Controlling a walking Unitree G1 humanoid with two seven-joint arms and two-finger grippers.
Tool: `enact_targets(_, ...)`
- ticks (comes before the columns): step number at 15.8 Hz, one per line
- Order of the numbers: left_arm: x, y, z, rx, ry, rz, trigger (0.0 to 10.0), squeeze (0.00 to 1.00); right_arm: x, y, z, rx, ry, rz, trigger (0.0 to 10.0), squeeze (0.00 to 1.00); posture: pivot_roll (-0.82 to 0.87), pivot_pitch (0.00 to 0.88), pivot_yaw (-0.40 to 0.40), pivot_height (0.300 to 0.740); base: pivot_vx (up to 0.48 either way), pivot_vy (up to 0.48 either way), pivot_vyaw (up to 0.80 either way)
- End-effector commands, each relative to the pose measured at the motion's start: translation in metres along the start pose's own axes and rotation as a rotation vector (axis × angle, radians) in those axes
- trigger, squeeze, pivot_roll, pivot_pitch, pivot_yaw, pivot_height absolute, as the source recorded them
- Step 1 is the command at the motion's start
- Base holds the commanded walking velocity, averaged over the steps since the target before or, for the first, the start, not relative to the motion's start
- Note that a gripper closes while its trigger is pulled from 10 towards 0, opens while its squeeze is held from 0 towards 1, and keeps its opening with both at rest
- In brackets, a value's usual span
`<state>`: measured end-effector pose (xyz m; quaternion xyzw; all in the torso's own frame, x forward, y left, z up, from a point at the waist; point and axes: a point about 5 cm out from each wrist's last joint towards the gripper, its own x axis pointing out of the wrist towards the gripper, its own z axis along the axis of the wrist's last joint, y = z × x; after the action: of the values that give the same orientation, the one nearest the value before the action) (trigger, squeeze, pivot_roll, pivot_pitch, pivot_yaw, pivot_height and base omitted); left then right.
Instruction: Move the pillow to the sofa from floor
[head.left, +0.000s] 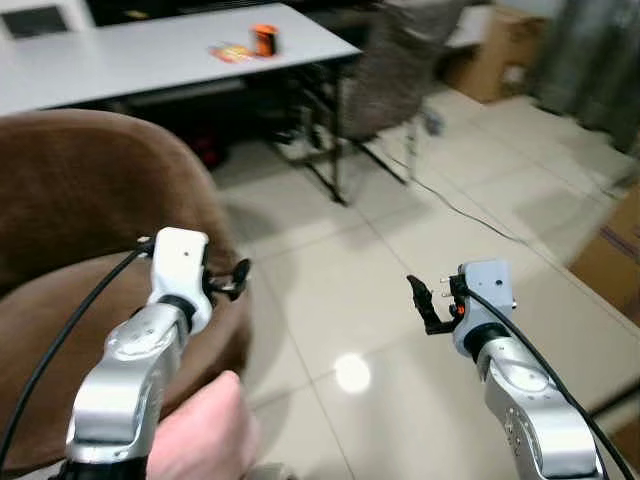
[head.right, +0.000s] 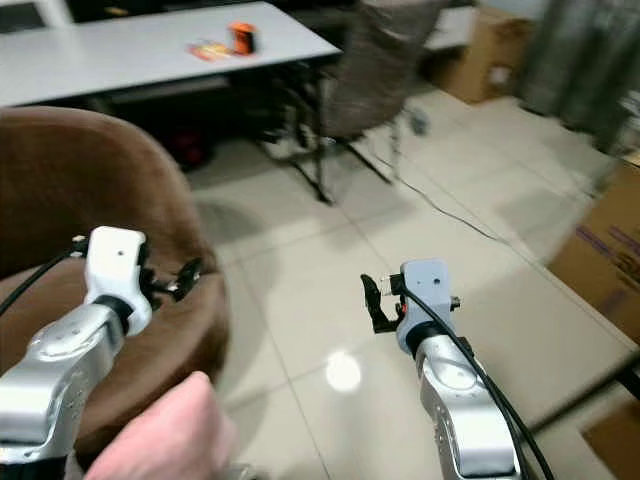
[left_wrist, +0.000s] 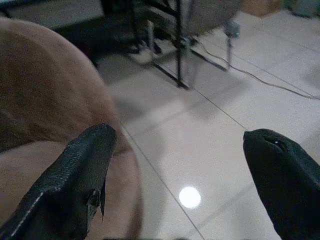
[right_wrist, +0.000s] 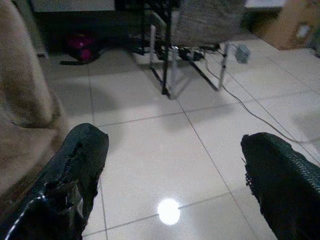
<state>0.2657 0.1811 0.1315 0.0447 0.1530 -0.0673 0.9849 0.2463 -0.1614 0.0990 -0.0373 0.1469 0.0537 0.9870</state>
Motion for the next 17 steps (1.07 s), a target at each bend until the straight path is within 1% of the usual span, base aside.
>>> enact_targets(1,0.004,0.010,-0.006,0.023,0.032,0.086,10.0,0.00,0.002,0.004,0.006,0.003,-0.020,0.011,10.0,1.00,-0.11,0.000,-0.005,0.740,0.000,0.000,0.80)
enact_targets(2,0.003,0.010,-0.004,-0.002,0.019,0.116,10.0,0.00,0.002,0.002,0.011,0.033,-0.050,-0.025,10.0,1.00,-0.11,0.000,-0.004,0.740,0.000,0.000,0.80)
enact_targets(3,0.002,0.010,-0.001,-0.023,-0.008,0.120,10.0,0.00,0.003,0.001,0.014,0.053,-0.065,-0.054,10.0,1.00,-0.11,0.000,-0.006,0.740,0.000,0.000,0.80)
enact_targets(4,0.001,0.009,0.003,0.011,-0.075,0.116,10.0,0.00,0.006,0.001,0.015,0.048,-0.063,-0.068,10.0,1.00,-0.11,0.000,-0.003,0.740,0.000,0.000,0.80)
enact_targets(5,0.002,0.008,-0.001,0.050,-0.066,0.102,10.0,0.00,0.008,0.000,0.014,0.032,-0.051,-0.071,10.0,1.00,-0.12,0.000,0.005,0.740,0.000,0.000,0.80)
enact_targets(7,0.001,0.003,-0.003,0.013,-0.073,0.054,10.0,0.00,0.006,0.000,0.013,0.017,-0.043,-0.065,10.0,1.00,-0.14,0.000,0.015,0.740,0.000,0.000,0.80)
enact_targets(9,0.002,0.001,-0.003,0.051,-0.082,0.033,10.0,0.00,0.002,-0.002,0.012,0.014,-0.029,-0.075,10.0,1.00,-0.16,0.000,0.031,0.740,0.000,0.000,0.80)
enact_targets(10,0.002,-0.001,-0.001,0.037,-0.097,0.020,10.0,0.00,0.000,-0.003,0.014,0.009,-0.036,-0.072,10.0,1.00,-0.17,0.000,0.031,0.740,0.000,0.000,0.80)
enact_targets(11,0.004,-0.002,-0.003,0.035,-0.096,0.027,10.0,0.00,-0.001,-0.005,0.010,0.003,-0.028,-0.082,10.0,1.00,-0.17,0.000,0.031,0.740,0.000,-0.480,0.80)
enact_targets(12,0.004,0.000,-0.003,0.034,-0.093,0.051,10.0,0.00,0.000,-0.005,0.008,0.001,-0.022,-0.088,10.0,1.00,-0.14,0.000,0.012,0.740,0.000,-0.480,0.80)
enact_targets(13,0.003,0.003,-0.003,0.035,-0.095,0.073,10.0,0.00,0.001,-0.004,0.008,0.004,-0.024,-0.085,10.0,1.00,-0.13,0.000,0.004,0.740,0.000,-0.480,0.80)
enact_targets(15,0.002,0.006,-0.002,0.045,-0.105,0.080,10.0,0.00,0.005,-0.002,0.009,-0.005,-0.028,-0.085,10.0,1.00,-0.12,0.000,-0.002,0.740,0.000,-0.480,0.80)
enact_targets(16,0.001,0.006,-0.001,0.051,-0.112,0.079,10.0,0.00,0.007,-0.002,0.011,-0.024,-0.028,-0.092,10.0,1.00,-0.11,0.000,-0.008,0.740,0.000,-0.480,0.80)
enact_targets(17,0.001,0.007,0.000,0.060,-0.116,0.079,10.0,0.00,0.010,-0.002,0.012,-0.062,-0.038,-0.092,10.0,1.00,-0.10,0.000,-0.013,0.740,0.000,-0.480,0.80)
